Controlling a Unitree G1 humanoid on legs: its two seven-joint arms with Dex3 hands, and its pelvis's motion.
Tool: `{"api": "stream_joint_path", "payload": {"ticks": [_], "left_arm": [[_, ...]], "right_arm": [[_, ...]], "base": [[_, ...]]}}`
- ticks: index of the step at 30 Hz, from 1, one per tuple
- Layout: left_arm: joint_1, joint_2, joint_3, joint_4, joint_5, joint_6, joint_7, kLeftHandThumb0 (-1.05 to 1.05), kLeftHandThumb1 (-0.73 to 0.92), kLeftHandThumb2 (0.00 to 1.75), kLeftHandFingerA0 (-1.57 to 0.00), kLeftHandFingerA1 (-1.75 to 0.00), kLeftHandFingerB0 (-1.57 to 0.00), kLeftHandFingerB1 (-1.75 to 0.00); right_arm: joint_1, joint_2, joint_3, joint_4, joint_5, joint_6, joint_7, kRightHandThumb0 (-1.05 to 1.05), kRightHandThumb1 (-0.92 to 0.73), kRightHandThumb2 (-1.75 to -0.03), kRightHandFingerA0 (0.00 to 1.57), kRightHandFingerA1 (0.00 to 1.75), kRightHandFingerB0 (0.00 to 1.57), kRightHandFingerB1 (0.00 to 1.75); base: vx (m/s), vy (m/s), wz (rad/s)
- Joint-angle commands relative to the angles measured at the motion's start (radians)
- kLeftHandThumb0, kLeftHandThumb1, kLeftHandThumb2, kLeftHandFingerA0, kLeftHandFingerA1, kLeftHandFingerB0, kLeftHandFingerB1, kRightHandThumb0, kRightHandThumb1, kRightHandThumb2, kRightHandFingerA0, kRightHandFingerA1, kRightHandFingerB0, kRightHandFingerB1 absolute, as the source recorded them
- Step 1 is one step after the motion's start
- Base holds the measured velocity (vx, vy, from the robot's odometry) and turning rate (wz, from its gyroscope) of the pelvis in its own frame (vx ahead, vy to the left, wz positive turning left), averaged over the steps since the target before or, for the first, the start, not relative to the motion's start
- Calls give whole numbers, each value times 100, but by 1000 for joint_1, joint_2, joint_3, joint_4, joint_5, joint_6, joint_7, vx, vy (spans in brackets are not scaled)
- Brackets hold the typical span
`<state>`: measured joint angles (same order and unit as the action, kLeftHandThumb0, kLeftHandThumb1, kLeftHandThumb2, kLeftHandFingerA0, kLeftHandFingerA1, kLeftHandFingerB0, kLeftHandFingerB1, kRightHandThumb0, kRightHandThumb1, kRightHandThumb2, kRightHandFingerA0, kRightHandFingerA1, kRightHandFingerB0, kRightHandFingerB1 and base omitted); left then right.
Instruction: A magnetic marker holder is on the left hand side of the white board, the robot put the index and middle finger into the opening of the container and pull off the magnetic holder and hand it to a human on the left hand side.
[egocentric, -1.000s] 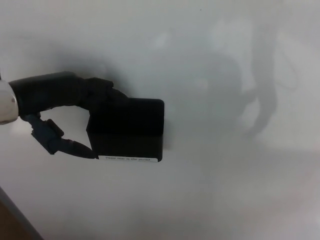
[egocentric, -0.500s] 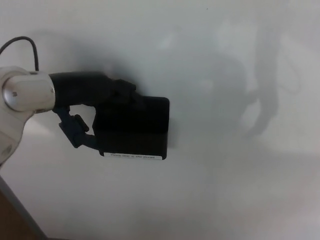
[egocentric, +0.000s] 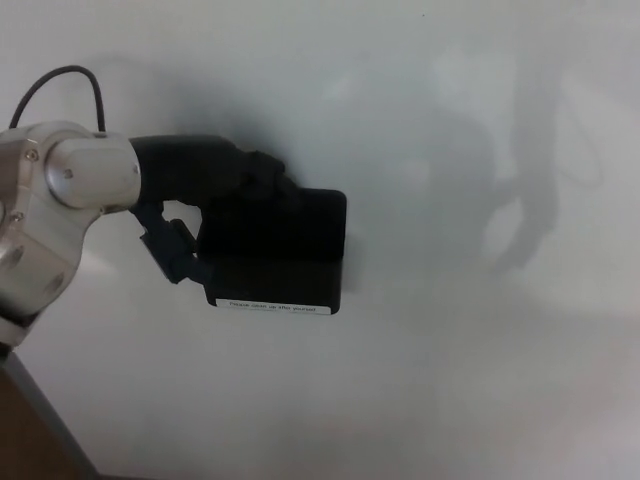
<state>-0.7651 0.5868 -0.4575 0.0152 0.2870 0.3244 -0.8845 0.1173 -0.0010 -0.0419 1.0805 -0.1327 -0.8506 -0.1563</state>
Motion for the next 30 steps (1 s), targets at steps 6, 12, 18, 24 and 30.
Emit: {"api": "stream_joint_path", "payload": {"ticks": [6,12,18,24,30], "left_arm": [[-9,7,-51,33,86,33,-29,-75,43,78,-29,-46,-9,-35],[11,9,-86,1,115,53,-54,-77,42,78,-52,-53,-11,-35],[44,18,-108,-40,132,57,-75,-77,42,78,-54,-52,-13,-36],[99,20,-125,-134,119,82,-122,-71,50,56,-48,-41,-23,-29],[94,10,-140,-163,131,107,-149,-71,50,56,-51,-43,-27,-30]], "right_arm": [[-1,-4,-8,-6,16,-9,9,-54,-55,-85,63,59,46,52],[8,-6,-4,-33,12,11,7,-55,-55,-86,64,59,45,51],[8,-7,-4,-43,11,14,3,-53,-55,-85,64,60,47,52],[12,-8,-10,-39,18,8,11,-46,-66,-61,67,47,51,38],[9,-7,-10,-42,16,24,8,-47,-66,-61,69,46,53,38]], "base": [[0,0,0],[0,0,0],[0,0,0],[0,0,0],[0,0,0]]}}
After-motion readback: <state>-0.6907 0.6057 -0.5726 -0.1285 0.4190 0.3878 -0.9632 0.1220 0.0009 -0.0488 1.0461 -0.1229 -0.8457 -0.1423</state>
